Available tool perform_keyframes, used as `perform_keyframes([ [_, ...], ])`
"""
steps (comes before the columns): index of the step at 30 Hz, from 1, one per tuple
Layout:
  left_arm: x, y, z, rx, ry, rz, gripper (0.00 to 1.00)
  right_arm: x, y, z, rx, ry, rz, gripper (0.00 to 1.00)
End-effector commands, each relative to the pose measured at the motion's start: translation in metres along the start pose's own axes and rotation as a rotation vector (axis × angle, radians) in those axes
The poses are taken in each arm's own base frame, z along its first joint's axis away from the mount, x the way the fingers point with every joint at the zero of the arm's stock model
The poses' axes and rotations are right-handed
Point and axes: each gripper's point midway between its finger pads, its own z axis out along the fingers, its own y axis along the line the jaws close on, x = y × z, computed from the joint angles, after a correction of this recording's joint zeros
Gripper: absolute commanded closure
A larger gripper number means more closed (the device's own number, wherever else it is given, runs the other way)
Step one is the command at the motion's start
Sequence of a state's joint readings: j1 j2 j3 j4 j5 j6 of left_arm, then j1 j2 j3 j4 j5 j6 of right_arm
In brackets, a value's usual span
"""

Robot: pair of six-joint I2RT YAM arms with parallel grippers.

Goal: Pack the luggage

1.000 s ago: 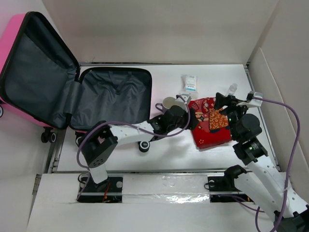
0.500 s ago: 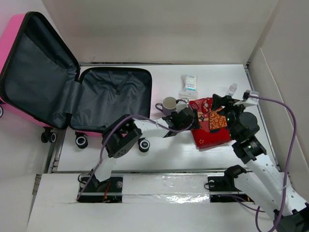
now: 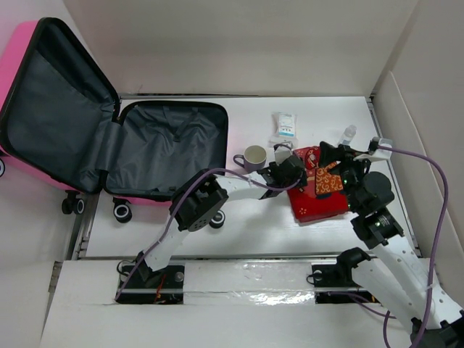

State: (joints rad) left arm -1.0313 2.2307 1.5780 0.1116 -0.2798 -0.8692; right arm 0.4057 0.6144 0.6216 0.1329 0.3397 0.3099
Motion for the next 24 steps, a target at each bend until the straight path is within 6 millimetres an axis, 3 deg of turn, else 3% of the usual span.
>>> perform_keyframes([
  [1,0.02,0.012,0.007,-0.021,0.051,-0.006,0.41,-0.017,0.008,-0.002,-0.034,-0.045,0.023,0.31],
  [2,0.017,0.008,0.009,-0.004,0.035,-0.003,0.47,-0.018,0.009,-0.003,-0.039,-0.046,0.024,0.31],
  [3,0.016,0.006,0.01,0.005,0.029,0.001,0.62,-0.019,0.009,-0.003,-0.042,-0.05,0.025,0.32],
  [5,0.013,0.0,0.012,0.04,0.014,0.029,0.75,-0.02,0.008,-0.005,-0.043,-0.056,0.027,0.32],
  [6,0.013,0.001,0.012,0.048,0.009,0.042,0.88,-0.021,0.009,-0.006,-0.045,-0.059,0.029,0.32],
  [8,0.0,-0.007,0.009,0.09,-0.024,0.04,0.98,-0.024,0.01,-0.009,-0.057,-0.068,0.032,0.32],
  [10,-0.004,-0.012,0.004,0.124,-0.039,0.07,1.0,-0.024,0.008,-0.01,-0.047,-0.074,0.032,0.32],
  [13,-0.026,-0.035,-0.013,0.201,-0.081,0.117,1.0,-0.026,0.008,-0.011,-0.049,-0.083,0.035,0.32],
  [16,-0.054,-0.064,-0.042,0.294,-0.13,0.186,1.0,-0.028,0.005,-0.013,-0.035,-0.09,0.035,0.32],
  [24,-0.124,-0.133,-0.148,0.509,-0.216,0.405,1.0,-0.033,-0.002,-0.017,-0.008,-0.119,0.042,0.32],
])
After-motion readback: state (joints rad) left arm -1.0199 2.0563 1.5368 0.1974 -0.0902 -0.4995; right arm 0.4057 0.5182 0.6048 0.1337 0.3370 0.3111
